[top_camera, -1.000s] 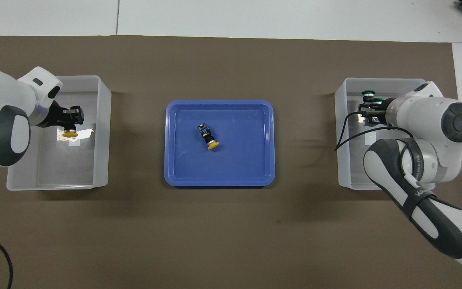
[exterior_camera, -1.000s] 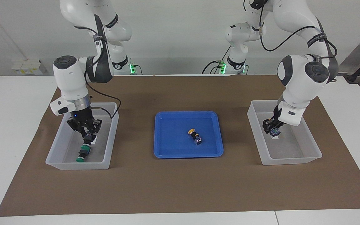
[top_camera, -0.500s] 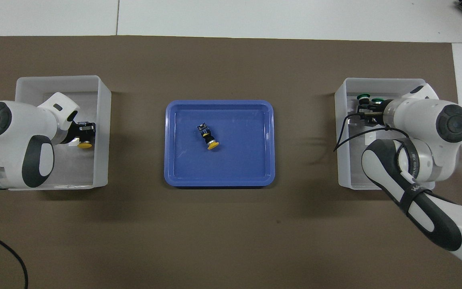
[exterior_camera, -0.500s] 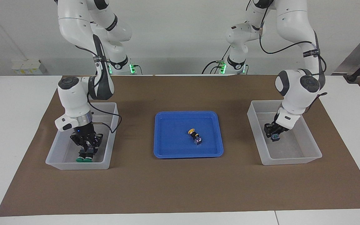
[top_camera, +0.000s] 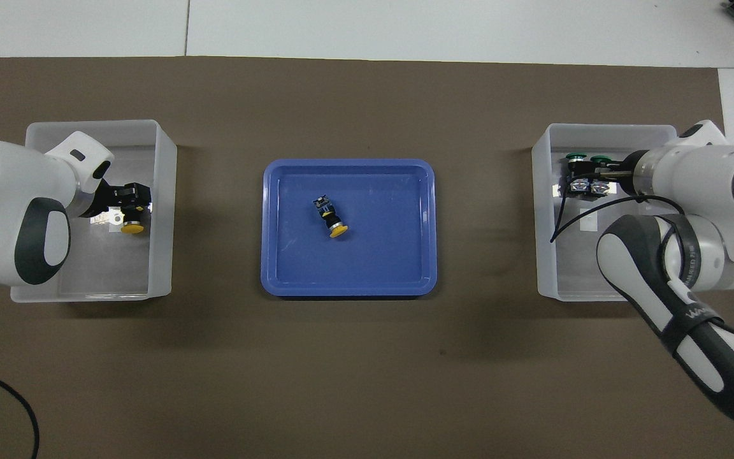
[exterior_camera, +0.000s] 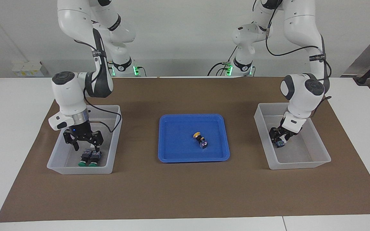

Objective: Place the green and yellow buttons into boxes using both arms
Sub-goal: 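Move the left gripper back to the remaining yellow button on the tray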

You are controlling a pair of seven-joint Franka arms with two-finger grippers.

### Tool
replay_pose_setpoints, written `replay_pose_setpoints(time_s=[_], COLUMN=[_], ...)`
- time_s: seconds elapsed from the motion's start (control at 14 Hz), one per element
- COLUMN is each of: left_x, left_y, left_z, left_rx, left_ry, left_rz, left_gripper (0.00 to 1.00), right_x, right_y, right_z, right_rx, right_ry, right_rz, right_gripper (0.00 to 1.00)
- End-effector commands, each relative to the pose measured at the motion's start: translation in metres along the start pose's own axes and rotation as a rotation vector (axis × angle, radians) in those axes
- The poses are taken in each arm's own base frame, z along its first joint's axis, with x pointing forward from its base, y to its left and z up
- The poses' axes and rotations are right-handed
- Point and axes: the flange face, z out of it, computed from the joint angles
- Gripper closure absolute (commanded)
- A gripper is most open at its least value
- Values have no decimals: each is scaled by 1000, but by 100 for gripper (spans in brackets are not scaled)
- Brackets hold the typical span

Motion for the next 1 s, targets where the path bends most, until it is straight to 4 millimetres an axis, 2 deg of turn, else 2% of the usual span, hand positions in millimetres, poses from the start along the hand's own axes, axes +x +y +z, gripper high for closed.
replay_pose_setpoints(time_s=[0.0,0.21,0.36,0.64,0.86,0.93], left_x=[15,29,27,10,-12,-20], left_y=[-1,10,33,113,176,192], left_z=[-34,-81,-103,-107,-107,-104], left_rx=[8,11,16,18,12,6], left_ry=[-26,-81,-92,-82,-65,-56], left_rz=[12,3,-33,-174,-303,-349], left_gripper=[16,17,19,19,21,24], right_x=[-7,-4,4,24,34,34], right_y=[-16,-41,-52,-61,-58,-58], right_z=[-54,-104,-138,-188,-228,-234], right_rx=[-13,-8,28,35,32,28], right_ry=[-37,-92,-135,-153,-173,-182], right_rz=[31,67,85,75,77,76], right_gripper=[0,0,0,0,0,0])
